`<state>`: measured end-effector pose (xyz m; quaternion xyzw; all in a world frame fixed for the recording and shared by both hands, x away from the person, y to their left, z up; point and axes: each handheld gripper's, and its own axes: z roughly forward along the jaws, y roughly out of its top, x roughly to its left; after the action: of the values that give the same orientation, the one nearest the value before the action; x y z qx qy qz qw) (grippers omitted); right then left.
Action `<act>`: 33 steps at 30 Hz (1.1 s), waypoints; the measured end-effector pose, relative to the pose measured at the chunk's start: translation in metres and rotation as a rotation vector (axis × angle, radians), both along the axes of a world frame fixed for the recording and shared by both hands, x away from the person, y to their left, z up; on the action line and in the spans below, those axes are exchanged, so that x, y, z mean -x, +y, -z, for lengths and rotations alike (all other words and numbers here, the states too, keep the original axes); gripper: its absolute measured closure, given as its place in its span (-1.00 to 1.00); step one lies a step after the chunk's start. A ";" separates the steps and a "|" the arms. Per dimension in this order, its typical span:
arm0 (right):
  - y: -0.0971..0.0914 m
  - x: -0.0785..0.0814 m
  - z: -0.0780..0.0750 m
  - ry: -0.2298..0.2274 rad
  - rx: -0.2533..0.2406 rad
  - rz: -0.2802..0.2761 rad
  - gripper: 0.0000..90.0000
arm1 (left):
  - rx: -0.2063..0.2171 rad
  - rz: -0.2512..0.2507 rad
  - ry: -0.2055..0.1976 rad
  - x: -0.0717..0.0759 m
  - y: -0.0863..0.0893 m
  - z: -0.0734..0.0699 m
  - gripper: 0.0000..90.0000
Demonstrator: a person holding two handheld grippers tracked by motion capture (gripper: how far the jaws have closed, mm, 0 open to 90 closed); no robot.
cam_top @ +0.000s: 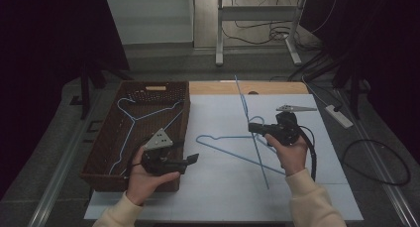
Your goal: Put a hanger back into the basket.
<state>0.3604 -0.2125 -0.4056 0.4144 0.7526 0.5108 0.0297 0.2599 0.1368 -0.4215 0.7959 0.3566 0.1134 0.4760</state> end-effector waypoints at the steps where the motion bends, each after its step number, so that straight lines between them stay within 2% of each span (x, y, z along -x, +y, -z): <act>1: 0.001 0.001 0.000 0.000 -0.002 0.001 0.96 | -0.002 0.004 0.004 -0.001 -0.003 0.000 -0.33; 21: 0.017 0.019 0.002 -0.033 -0.038 0.040 0.95 | -0.005 0.086 0.050 -0.010 -0.068 0.007 -0.34; 28: 0.023 0.025 0.002 -0.042 -0.075 0.052 0.95 | 0.021 0.096 0.074 -0.019 -0.093 0.015 -0.34; 33: 0.025 0.027 0.003 -0.044 -0.080 0.053 0.95 | 0.041 0.097 0.095 -0.027 -0.107 0.022 -0.32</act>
<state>0.3336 -0.1878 -0.4087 0.4236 0.7195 0.5486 0.0434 0.2868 0.0297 -0.4431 0.8068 0.3420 0.0450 0.4796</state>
